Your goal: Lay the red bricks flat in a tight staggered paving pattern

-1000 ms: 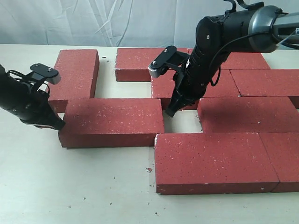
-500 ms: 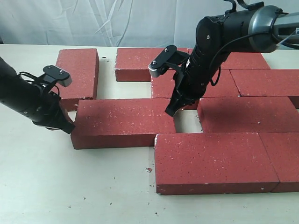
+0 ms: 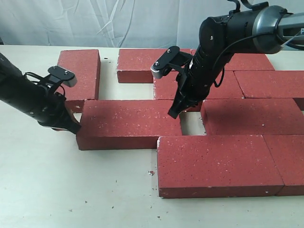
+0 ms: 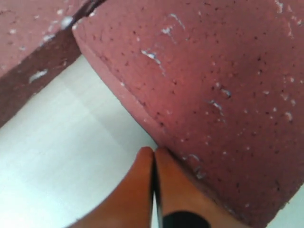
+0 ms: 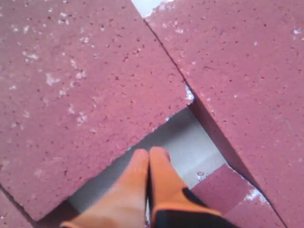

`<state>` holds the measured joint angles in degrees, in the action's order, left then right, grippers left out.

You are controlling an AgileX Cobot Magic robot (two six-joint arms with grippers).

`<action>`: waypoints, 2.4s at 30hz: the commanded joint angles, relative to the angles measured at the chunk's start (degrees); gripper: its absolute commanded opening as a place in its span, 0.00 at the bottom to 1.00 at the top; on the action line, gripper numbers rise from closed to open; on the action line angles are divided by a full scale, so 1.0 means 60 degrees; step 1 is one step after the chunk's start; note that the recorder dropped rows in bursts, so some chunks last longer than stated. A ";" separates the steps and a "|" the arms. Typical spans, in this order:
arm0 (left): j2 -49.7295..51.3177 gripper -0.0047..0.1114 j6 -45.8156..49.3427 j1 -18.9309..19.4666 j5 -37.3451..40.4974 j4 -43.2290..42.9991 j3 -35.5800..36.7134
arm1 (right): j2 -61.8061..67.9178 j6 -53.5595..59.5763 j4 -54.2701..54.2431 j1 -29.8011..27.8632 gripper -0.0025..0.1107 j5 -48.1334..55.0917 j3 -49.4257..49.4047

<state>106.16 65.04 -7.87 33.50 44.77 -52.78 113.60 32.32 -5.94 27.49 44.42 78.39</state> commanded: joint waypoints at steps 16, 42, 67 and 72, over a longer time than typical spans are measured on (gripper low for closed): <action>0.0479 0.04 0.0024 -0.1466 -0.0701 0.0622 -0.0450 | -0.0114 -0.0011 0.0085 -0.0023 0.02 -0.0023 0.0021; 0.1278 0.04 -0.0088 -0.2273 -0.1091 0.0168 -0.0963 | -0.0114 0.0010 0.0085 -0.0023 0.02 -0.0040 0.0021; -0.0291 0.04 -0.1274 -0.1440 0.0216 -0.1417 -0.1020 | -0.0114 -0.0008 -0.0613 -0.0002 0.02 -0.0176 0.0021; -0.1779 0.04 -0.1288 -0.1272 0.1785 -0.2108 -0.1001 | -0.0136 0.1697 -0.3315 -0.0002 0.02 0.0323 0.0039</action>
<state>100.60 57.66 -16.53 38.92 34.19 -58.70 113.60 35.21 -17.86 27.49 45.24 78.39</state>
